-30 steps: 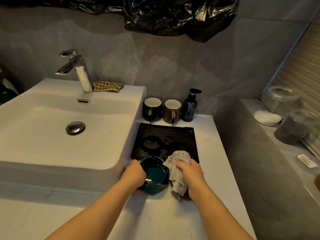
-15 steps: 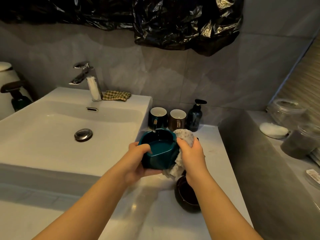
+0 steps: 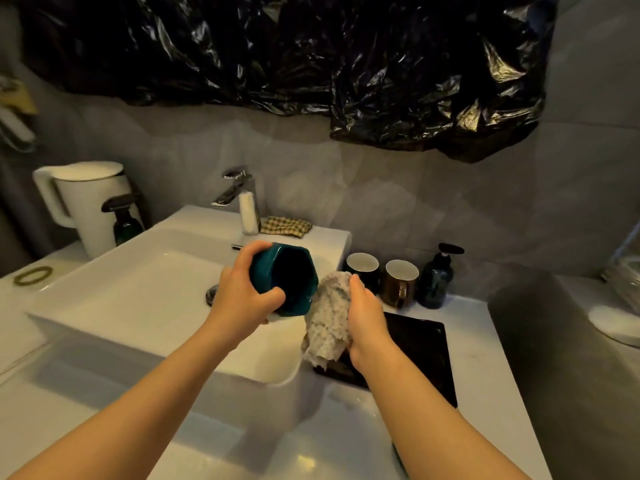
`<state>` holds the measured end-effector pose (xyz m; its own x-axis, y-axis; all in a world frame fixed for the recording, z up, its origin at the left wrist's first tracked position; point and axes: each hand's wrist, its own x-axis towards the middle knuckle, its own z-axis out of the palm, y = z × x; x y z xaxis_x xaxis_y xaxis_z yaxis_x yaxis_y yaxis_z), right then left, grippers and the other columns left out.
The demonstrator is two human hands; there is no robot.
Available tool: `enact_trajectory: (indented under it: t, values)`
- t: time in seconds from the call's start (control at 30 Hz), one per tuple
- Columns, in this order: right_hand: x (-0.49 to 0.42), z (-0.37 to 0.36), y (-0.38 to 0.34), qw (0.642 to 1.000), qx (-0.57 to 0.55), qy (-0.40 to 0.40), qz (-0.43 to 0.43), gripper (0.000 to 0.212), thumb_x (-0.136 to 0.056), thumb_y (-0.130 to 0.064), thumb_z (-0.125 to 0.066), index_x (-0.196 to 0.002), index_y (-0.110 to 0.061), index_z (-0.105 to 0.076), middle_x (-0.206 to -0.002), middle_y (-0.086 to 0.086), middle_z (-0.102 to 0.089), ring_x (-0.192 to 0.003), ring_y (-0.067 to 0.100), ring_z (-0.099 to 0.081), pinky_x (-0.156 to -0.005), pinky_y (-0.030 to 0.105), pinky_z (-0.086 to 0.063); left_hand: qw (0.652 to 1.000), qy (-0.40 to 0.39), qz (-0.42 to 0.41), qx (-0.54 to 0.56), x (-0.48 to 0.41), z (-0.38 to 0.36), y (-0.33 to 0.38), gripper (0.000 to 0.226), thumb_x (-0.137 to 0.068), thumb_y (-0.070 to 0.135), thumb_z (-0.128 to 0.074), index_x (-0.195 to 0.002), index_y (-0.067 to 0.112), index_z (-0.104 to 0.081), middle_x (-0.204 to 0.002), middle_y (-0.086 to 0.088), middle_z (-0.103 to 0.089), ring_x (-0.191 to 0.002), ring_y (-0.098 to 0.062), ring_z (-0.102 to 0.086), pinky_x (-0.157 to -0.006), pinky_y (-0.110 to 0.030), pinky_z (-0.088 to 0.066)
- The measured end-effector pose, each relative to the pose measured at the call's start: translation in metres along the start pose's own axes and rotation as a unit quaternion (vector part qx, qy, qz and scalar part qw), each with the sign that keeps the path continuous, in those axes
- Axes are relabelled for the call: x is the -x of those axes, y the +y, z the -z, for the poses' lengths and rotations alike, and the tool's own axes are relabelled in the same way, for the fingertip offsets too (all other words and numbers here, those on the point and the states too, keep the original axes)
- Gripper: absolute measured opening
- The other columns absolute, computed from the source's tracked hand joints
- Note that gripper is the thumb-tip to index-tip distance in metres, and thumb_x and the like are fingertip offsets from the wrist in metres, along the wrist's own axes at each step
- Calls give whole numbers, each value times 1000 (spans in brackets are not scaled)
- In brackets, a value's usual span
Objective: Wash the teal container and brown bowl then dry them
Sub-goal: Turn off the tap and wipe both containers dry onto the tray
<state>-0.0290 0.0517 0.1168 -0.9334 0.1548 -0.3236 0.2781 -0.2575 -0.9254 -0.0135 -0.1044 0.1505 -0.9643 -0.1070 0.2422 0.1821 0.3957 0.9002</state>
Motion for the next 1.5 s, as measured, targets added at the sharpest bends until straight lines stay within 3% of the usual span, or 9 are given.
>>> enact_trajectory:
  t: [0.1,0.33,0.5,0.63,0.8,1.03,1.13,1.33,1.5]
  values:
    - [-1,-5,2,1000,5,0,-7,78,-63,-68,-42,-124,-22,-56,-122,5,-61,-110,28,-58,-99,49,-45,973,-1,-98,-208,-7,16,-6,74,-66,14,-76,-128,36,-44,-107,-1,-39,-93,-21,-48,-82,-33,-51]
    - [13,-2,-2,997,-47,16,-52,59,-91,-59,-36,-129,-17,-53,-125,8,-60,-112,28,-57,-101,47,-45,860,-40,-251,-443,-13,26,-23,95,-46,13,-91,-123,34,-39,-93,-17,-54,-71,-31,-59,-39,-33,-54]
    - [12,9,2,990,-120,22,-71,61,-91,-59,-37,-127,-14,-54,-119,11,-61,-106,30,-59,-93,47,-49,900,-12,-227,-372,-11,12,-28,87,-58,12,-86,-125,38,-37,-101,-14,-49,-79,-30,-57,-53,-38,-57]
    - [18,22,-1,975,-214,10,-65,52,-94,-56,-34,-116,-15,-57,-99,9,-63,-91,26,-60,-86,44,-48,994,15,-12,-105,-6,-9,-17,69,-71,6,-70,-125,40,-42,-112,-4,-41,-96,-25,-50,-77,-38,-54]
    - [43,32,7,994,-100,31,28,20,-94,-31,-51,-94,-19,-66,-96,7,-67,-94,23,-62,-89,40,-49,920,21,254,297,18,-51,14,41,-91,4,-45,-115,36,-36,-120,-5,-43,-108,-34,-51,-54,-42,-57]
    - [60,56,12,970,47,98,218,40,-101,-24,-35,-139,-34,-30,-128,-10,-40,-118,11,-44,-98,33,-42,903,-66,301,301,65,-105,34,46,-87,2,-40,-119,34,-33,-118,-8,-51,-99,-31,-58,-63,-44,-58]
    - [52,83,-1,988,-33,100,116,40,-99,-43,-32,-136,-33,-44,-123,-2,-53,-110,17,-53,-84,35,-49,906,-140,300,264,72,-108,39,47,-89,2,-42,-118,38,-33,-120,-4,-46,-102,-36,-55,-58,-46,-59]
    - [108,50,31,980,37,0,197,42,-86,-48,-27,-125,-59,-15,-147,-24,-12,-139,-1,-13,-115,26,-19,914,-3,294,279,47,-122,44,49,-85,8,-43,-126,30,-29,-103,-9,-53,-93,-28,-58,-85,-48,-53]
    - [70,76,6,961,71,120,238,36,-100,-32,-31,-135,-41,-37,-145,-13,-33,-138,12,-30,-112,30,-29,888,-114,303,326,70,-113,53,40,-90,3,-39,-118,30,-31,-107,-5,-53,-89,-26,-59,-56,-41,-57]
